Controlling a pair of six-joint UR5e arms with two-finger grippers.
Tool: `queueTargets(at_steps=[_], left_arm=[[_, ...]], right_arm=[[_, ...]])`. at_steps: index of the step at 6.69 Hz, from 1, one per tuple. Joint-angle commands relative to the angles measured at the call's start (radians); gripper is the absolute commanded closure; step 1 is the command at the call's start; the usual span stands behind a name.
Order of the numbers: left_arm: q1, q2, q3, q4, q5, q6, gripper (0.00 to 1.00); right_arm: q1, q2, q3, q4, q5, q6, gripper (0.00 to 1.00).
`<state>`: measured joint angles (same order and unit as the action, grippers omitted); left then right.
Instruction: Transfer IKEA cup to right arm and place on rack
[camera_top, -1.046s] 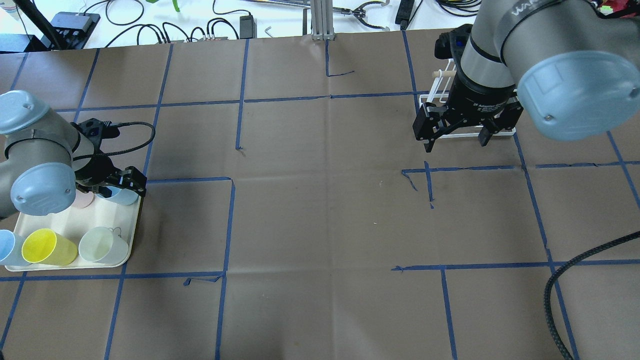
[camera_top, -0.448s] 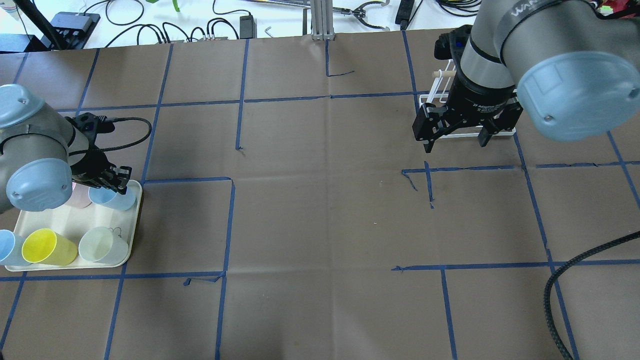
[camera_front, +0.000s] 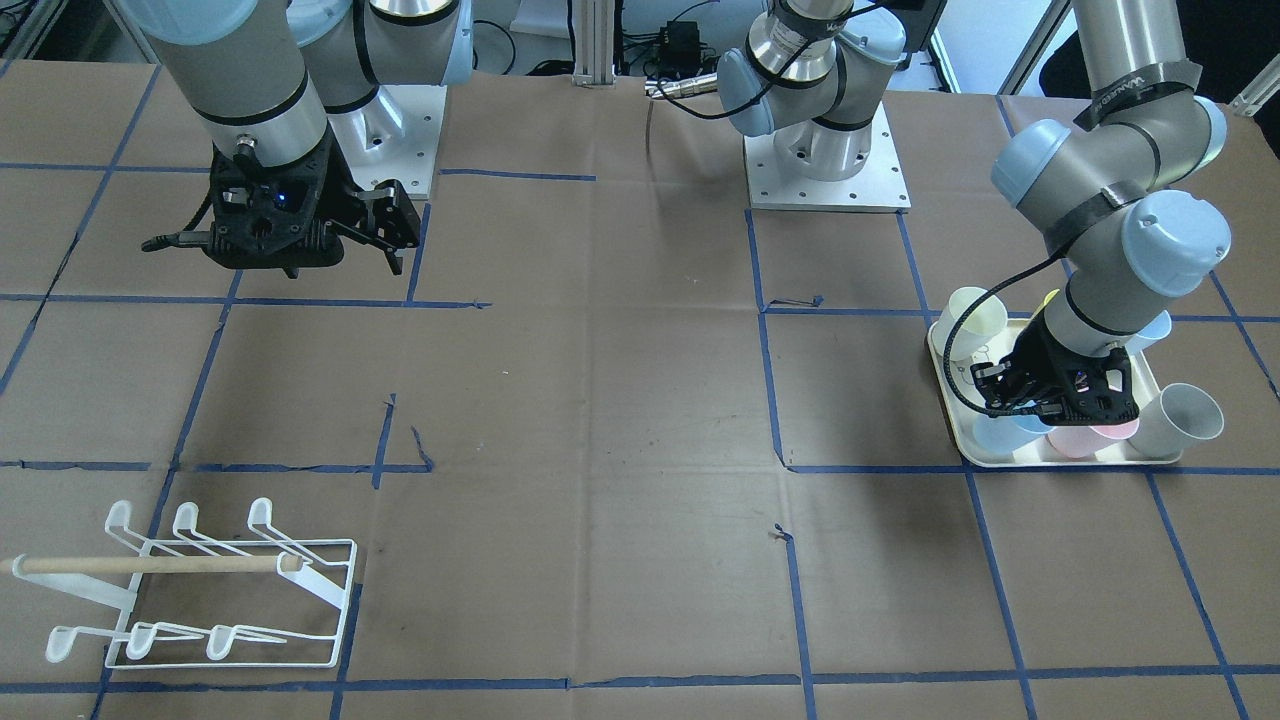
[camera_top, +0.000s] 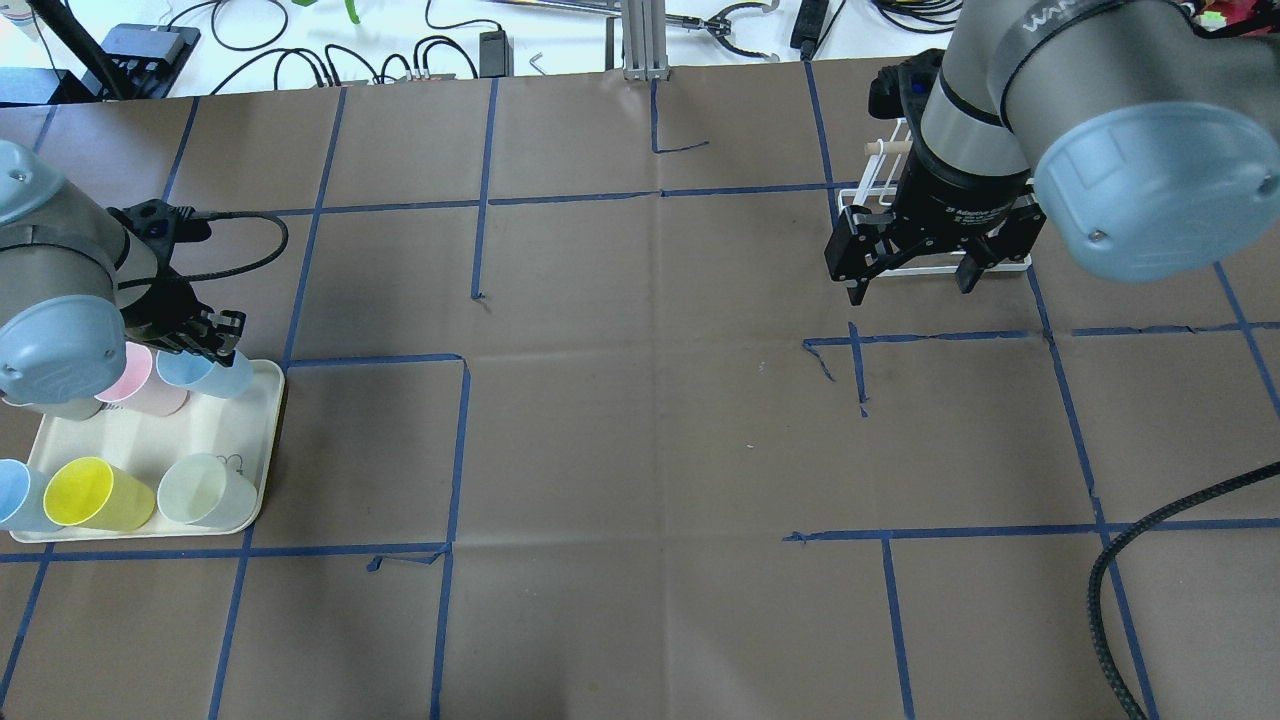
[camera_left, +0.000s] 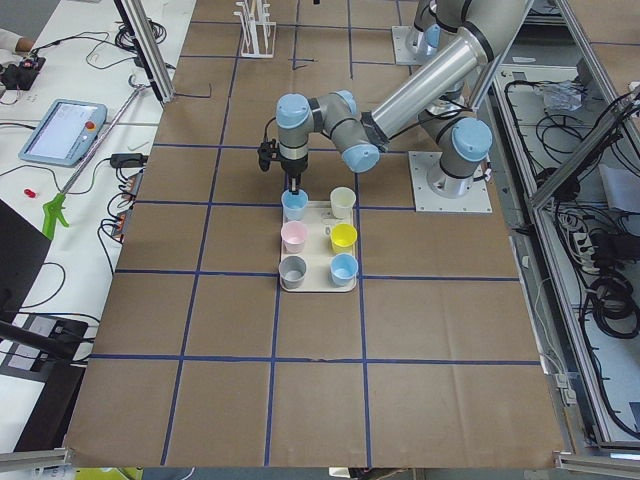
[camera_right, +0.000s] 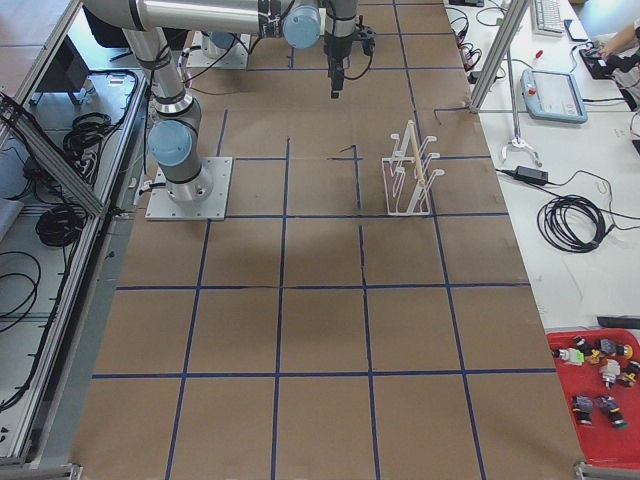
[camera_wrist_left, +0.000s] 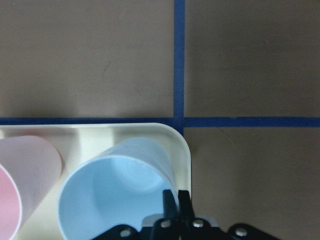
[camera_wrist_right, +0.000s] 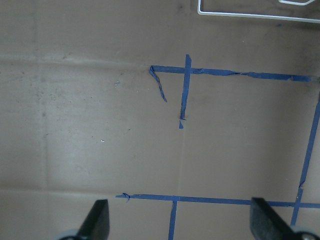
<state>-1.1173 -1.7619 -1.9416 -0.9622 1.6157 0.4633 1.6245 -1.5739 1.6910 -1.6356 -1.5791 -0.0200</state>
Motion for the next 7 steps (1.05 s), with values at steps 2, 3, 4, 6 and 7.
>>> queueTargets(at_steps=[2, 3, 4, 6, 7], left_arm=[[-0.031, -0.005, 0.351, -0.382, 0.006, -0.008, 1.00], [-0.077, -0.013, 0.459, -0.465, -0.002, -0.011, 1.00], [-0.135, -0.004, 0.487, -0.470, -0.031, 0.000, 1.00], [-0.205, 0.028, 0.489, -0.454, -0.353, -0.012, 1.00], [-0.210, 0.035, 0.484, -0.449, -0.539, -0.018, 1.00]], right_arm=[[0.000, 0.006, 0.013, -0.185, 0.083, 0.000, 0.00], [0.000, 0.009, 0.044, -0.281, 0.164, 0.003, 0.00], [0.000, 0.009, 0.096, -0.416, 0.209, 0.003, 0.00], [0.000, -0.004, 0.226, -0.725, 0.325, 0.158, 0.00], [0.000, -0.006, 0.292, -0.889, 0.385, 0.264, 0.00]])
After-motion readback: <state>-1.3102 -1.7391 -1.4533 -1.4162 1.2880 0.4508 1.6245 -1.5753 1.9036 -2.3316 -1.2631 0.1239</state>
